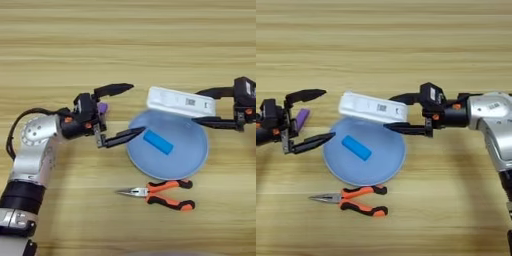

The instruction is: Move the objects on the table

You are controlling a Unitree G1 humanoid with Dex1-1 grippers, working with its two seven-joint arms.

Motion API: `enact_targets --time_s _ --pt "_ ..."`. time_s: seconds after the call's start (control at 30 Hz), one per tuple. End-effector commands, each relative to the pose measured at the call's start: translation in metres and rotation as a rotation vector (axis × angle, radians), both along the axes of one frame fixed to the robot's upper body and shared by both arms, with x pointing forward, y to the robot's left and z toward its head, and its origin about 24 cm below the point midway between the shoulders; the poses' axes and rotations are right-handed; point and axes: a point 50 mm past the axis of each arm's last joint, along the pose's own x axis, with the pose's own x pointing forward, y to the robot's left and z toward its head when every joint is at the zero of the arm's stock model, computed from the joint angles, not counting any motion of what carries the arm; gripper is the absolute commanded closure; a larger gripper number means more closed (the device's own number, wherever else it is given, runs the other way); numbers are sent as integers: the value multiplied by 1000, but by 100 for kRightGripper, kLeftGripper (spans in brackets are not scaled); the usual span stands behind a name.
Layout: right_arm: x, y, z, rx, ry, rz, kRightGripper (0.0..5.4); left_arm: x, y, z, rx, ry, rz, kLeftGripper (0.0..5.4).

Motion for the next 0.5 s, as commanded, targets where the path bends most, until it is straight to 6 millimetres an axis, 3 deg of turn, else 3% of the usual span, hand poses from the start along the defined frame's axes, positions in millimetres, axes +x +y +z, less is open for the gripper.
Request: enact_targets --time_s 0.03,0.5 --pt "-2 5 5 -26 -10 37 248 -2 -1 3 30 -9 -31 0" --pt "-8 15 2 -44 3 94 248 -4 -10 3 46 -12 -76 0"
